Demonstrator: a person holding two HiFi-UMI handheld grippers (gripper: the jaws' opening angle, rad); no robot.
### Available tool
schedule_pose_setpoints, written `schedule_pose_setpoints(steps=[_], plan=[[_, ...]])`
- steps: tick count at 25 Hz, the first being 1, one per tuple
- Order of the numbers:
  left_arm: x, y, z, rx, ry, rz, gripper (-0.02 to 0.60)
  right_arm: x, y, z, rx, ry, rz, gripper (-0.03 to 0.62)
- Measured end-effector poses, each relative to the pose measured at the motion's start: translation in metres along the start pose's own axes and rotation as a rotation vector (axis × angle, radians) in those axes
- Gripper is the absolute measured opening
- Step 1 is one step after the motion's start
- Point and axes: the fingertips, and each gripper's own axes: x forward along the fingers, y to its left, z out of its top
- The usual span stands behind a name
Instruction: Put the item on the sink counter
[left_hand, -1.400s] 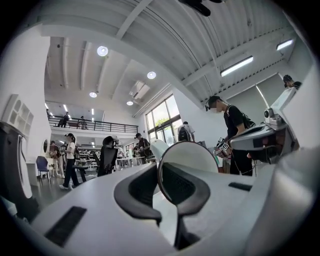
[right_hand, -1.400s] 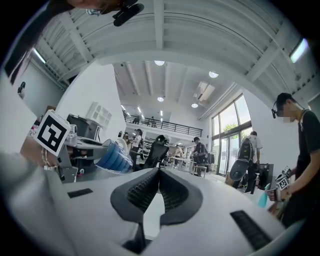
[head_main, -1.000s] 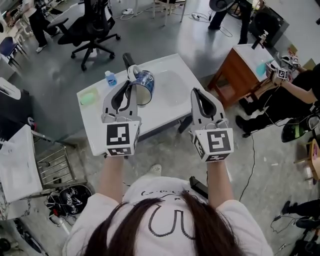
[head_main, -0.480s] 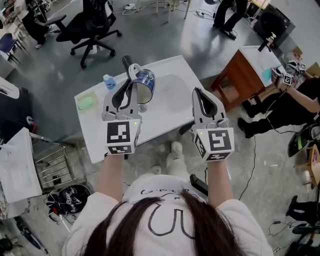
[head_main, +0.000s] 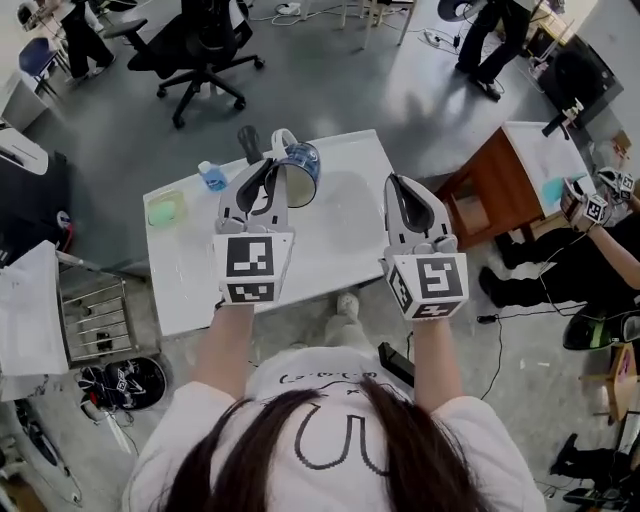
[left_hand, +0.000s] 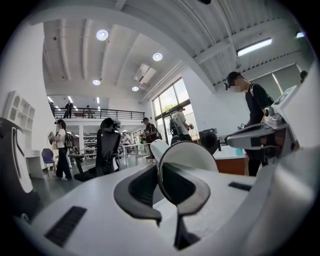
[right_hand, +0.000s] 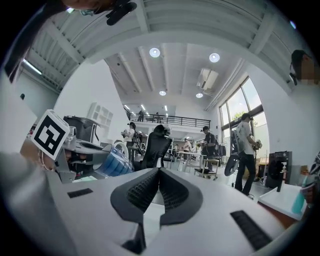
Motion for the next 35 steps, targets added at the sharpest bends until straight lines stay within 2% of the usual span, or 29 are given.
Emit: schedule_pose_setpoints(steps=[11, 19, 27, 35], plan=[[0.094, -0.013, -0.03, -0.099, 0.155, 0.142, 0.041, 0.082, -0.074, -0.02, 0.009, -0.002, 0.18, 0.029], [0.143, -0.015, -0.078, -0.1, 0.383, 0.136, 0.041, 0.121, -0.095, -0.04, 0.02, -0.002, 0.285, 0.029], [0.174, -0.007, -0.125, -0.234, 0.578, 0.115, 0.041, 0.143, -0.097, -0.058, 0.052, 0.008, 0.322, 0.029], [0.19, 0.004, -0.17, -0.384, 0.764, 0.167, 0.041, 0.15, -0.105, -0.07, 0.077, 0.022, 0.319, 0.028]])
